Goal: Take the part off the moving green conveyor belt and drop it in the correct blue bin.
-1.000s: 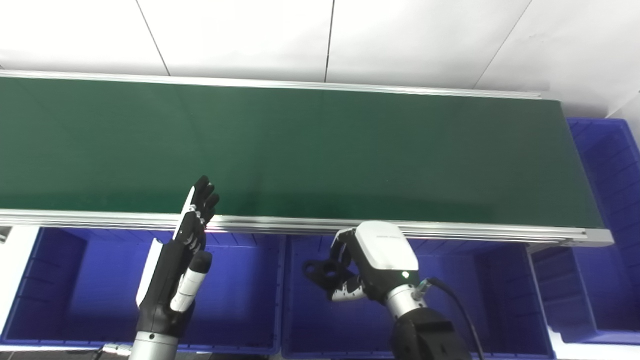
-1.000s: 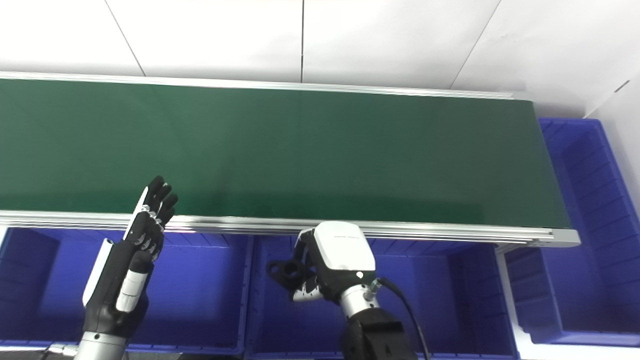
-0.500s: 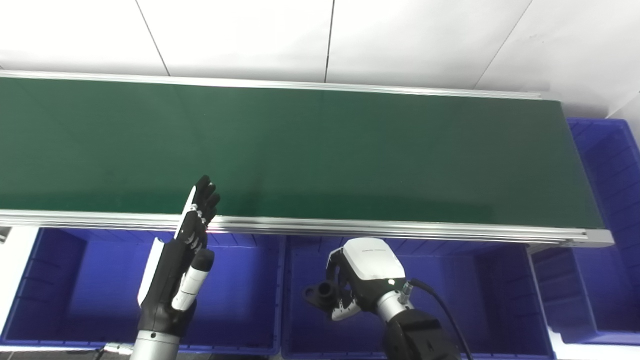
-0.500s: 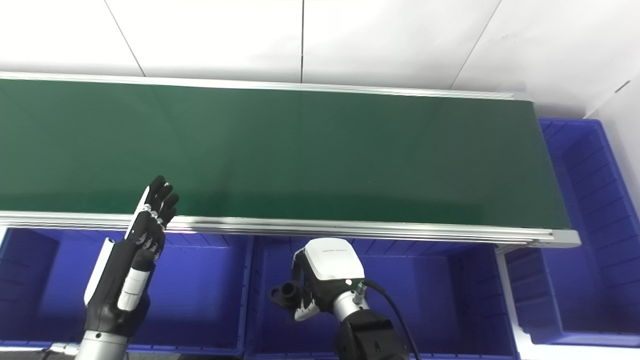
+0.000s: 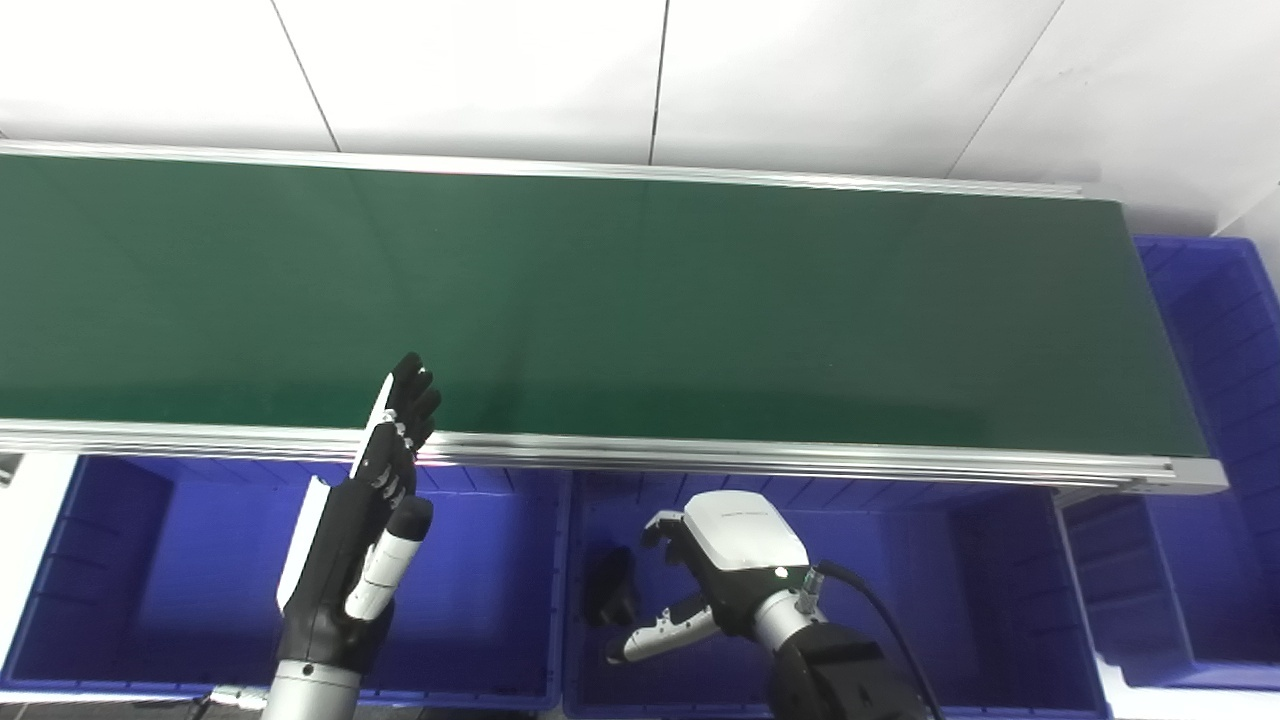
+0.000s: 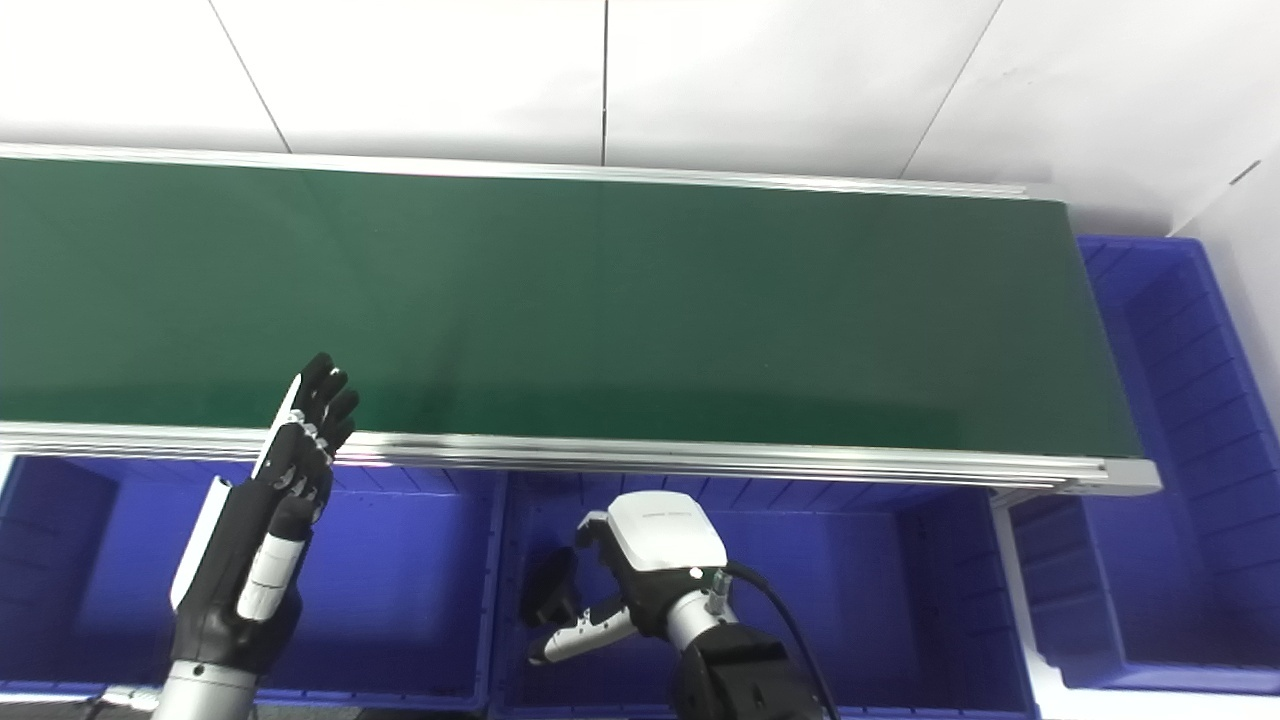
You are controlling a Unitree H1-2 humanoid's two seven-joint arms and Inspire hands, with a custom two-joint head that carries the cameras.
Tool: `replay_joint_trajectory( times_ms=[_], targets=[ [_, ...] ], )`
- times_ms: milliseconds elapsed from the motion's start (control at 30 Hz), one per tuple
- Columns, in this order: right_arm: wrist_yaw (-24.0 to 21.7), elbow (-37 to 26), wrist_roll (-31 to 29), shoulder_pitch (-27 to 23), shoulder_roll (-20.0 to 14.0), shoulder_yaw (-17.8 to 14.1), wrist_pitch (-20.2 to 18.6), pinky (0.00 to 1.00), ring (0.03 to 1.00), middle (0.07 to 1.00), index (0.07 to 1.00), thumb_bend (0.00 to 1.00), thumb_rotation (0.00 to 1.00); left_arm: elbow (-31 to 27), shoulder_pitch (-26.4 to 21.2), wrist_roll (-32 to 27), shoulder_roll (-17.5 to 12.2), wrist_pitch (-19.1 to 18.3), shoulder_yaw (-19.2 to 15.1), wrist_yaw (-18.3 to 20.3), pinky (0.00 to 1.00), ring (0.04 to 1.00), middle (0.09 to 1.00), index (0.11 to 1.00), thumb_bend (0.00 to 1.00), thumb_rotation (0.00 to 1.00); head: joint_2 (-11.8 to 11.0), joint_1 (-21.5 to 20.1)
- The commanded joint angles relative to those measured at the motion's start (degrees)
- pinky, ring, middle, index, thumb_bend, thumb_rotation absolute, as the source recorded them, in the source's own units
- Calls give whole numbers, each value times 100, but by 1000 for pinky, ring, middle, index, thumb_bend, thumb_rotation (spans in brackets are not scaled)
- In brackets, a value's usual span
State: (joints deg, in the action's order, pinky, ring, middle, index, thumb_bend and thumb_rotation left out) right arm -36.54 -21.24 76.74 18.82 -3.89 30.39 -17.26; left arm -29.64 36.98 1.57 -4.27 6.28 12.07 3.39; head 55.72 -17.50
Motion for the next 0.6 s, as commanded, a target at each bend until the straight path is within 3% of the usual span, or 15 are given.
replay_joint_trajectory(
  times_ms=[0,100,300,400,467,567],
  targets=[
    [-318,-556,-190,50,128,-144,-175,497,628,740,765,1000,680,-221,51,12,51,85,57,34,1000,987,1000,1000,731,883,-11,31],
    [-599,-1127,-569,185,163,-428,-227,473,652,747,774,1000,724,-227,78,77,77,93,86,27,1000,984,1000,1000,740,879,-39,99],
    [-631,-2309,-1597,607,267,-1059,-400,490,627,721,768,982,785,-201,120,197,55,187,91,33,990,980,1000,1000,755,888,-101,136],
    [-241,-2811,-2907,1149,380,-1446,-468,483,600,696,770,910,852,-166,130,205,22,234,56,34,981,976,1000,1000,760,889,-147,130],
    [428,-2709,-4203,1625,614,-1715,-51,490,602,698,765,842,846,-140,127,199,-7,244,31,42,983,976,1000,1000,766,887,-173,107],
    [1537,-2062,-5299,2125,901,-1894,1169,530,618,720,786,791,884,-87,108,185,-41,265,-16,53,979,976,1000,1000,773,894,-228,36]
  ],
)
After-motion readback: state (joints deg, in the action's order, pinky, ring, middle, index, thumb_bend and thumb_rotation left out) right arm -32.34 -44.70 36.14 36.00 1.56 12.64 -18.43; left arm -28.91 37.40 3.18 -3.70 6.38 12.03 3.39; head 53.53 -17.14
